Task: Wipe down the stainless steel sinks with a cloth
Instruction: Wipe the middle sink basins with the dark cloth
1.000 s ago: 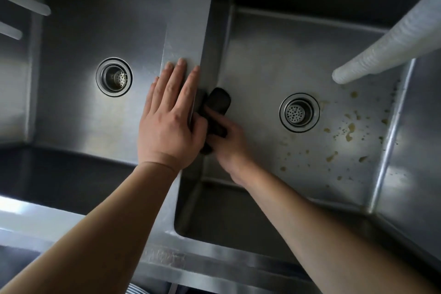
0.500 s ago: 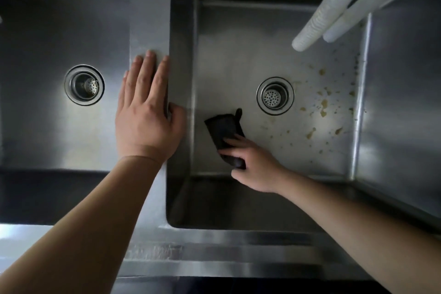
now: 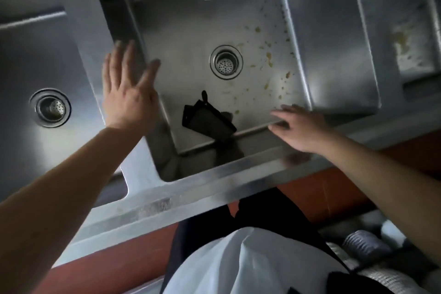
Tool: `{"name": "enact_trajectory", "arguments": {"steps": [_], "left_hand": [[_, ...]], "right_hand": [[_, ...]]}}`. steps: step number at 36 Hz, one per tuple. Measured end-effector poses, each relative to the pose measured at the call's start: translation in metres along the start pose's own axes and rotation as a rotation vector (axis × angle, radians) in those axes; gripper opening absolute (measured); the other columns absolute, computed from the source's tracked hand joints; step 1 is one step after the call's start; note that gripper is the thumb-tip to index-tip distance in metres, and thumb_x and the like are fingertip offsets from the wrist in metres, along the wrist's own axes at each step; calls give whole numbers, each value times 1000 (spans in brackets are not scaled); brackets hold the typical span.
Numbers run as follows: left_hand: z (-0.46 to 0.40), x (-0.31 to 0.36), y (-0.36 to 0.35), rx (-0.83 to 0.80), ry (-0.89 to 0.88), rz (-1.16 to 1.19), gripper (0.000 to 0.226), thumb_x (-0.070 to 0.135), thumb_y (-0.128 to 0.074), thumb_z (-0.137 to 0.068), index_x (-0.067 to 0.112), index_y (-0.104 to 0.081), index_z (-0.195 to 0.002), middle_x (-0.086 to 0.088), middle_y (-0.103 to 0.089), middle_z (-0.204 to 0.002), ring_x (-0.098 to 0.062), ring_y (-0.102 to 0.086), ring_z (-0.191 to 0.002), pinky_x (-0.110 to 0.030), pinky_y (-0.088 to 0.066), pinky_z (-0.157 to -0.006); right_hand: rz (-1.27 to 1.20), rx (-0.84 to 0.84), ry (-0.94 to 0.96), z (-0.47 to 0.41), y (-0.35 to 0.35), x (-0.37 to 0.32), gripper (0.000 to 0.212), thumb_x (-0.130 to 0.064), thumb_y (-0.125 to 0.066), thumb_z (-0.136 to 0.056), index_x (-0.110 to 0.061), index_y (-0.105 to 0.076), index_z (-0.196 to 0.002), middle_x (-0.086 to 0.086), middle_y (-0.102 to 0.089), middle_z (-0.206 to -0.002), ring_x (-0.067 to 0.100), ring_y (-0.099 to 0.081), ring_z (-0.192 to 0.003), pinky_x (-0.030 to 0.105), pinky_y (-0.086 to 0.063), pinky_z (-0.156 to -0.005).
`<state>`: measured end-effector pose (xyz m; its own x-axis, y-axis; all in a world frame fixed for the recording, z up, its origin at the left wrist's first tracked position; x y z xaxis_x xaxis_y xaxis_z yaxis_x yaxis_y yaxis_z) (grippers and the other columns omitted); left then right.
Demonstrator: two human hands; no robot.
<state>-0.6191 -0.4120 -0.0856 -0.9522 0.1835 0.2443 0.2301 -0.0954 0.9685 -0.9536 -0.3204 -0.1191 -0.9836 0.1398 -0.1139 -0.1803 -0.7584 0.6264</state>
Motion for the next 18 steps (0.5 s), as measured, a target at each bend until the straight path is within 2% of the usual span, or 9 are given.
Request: {"name": "enact_trajectory", "arguments": {"steps": [1, 3, 6, 8, 10, 12, 14, 16, 18], "left_hand": [[-1, 15, -4, -16, -115, -7, 58, 13, -57, -82, 15, -54, -140, -19, -30, -159, -43, -17, -149, -55, -6, -122], [-3, 49, -24, -125, -219, 56, 51, 20, -55, -84, 18, -60, -135, -13, -45, -151, -39, -28, -146, -56, -12, -121], [-2, 94, -89, -535, -143, 158, 46, 21, -56, -87, 27, -62, -132, -4, -58, -139, -28, -46, -134, -42, -30, -115], [10, 103, -140, -832, -57, 64, 45, 26, -53, -90, 29, -57, -134, -4, -55, -140, -29, -49, -129, -41, -38, -109], [25, 95, -178, -981, -18, -51, 51, 34, -48, -94, 28, -44, -145, -8, -40, -151, -34, -37, -137, -45, -33, -112], [40, 81, -206, -1040, -22, -112, 61, 43, -41, -99, 31, -22, -156, -8, -15, -164, -36, -14, -149, -50, -18, -119], [52, 68, -229, -1062, -90, -174, 68, 54, -34, -101, 37, -2, -158, -7, 6, -168, -34, 6, -153, -54, -2, -121], [59, 60, -244, -1021, -160, -215, 70, 62, -28, -100, 42, 8, -156, -6, 16, -166, -32, 16, -152, -56, 7, -119], [59, 59, -250, -890, -260, -245, 69, 62, -24, -100, 43, 11, -155, -6, 17, -166, -32, 18, -152, -57, 8, -119]], "right_hand": [[21, 79, -16, 7, 2, 8, 58, -62, -38, -97, -38, -40, -149, -5, -30, -161, 20, -24, -149, 51, -24, -117], [39, 178, -34, 19, 2, 21, 58, -63, -38, -96, -38, -42, -148, -3, -30, -161, 21, -23, -149, 53, -22, -116], [29, 211, -59, 32, -9, 34, 60, -64, -32, -97, -35, -43, -148, 1, -30, -162, 23, -23, -149, 49, -13, -119], [33, 246, -76, 37, -13, 37, 62, -65, -27, -97, -33, -44, -147, 2, -30, -162, 23, -21, -150, 49, -9, -121], [54, 297, -72, 37, -11, 39, 65, -68, -24, -95, -34, -42, -147, 1, -29, -162, 23, -19, -151, 55, -10, -119], [68, 339, -45, 34, -5, 40, 70, -71, -19, -92, -34, -41, -147, 1, -29, -162, 25, -18, -152, 61, -12, -116], [64, 340, -14, 28, -1, 44, 74, -72, -14, -91, -33, -39, -149, 0, -27, -163, 23, -16, -153, 62, -9, -116], [105, 318, 18, 22, -3, 44, 76, -72, -9, -92, -33, -37, -151, 1, -24, -164, 22, -13, -154, 58, -5, -117], [128, 322, 53, 18, -6, 41, 74, -67, -9, -95, -29, -43, -149, 1, -27, -163, 22, -17, -153, 56, -8, -118]]}}
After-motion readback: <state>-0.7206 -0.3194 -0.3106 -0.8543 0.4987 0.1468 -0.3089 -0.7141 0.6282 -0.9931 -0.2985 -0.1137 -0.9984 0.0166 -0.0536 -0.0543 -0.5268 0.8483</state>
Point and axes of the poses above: each hand's wrist, its own z-axis away from the middle knuckle, its own y-axis out of the back of the hand, x = y × z, the point moved 7 cm from there along -z, towards the middle knuckle
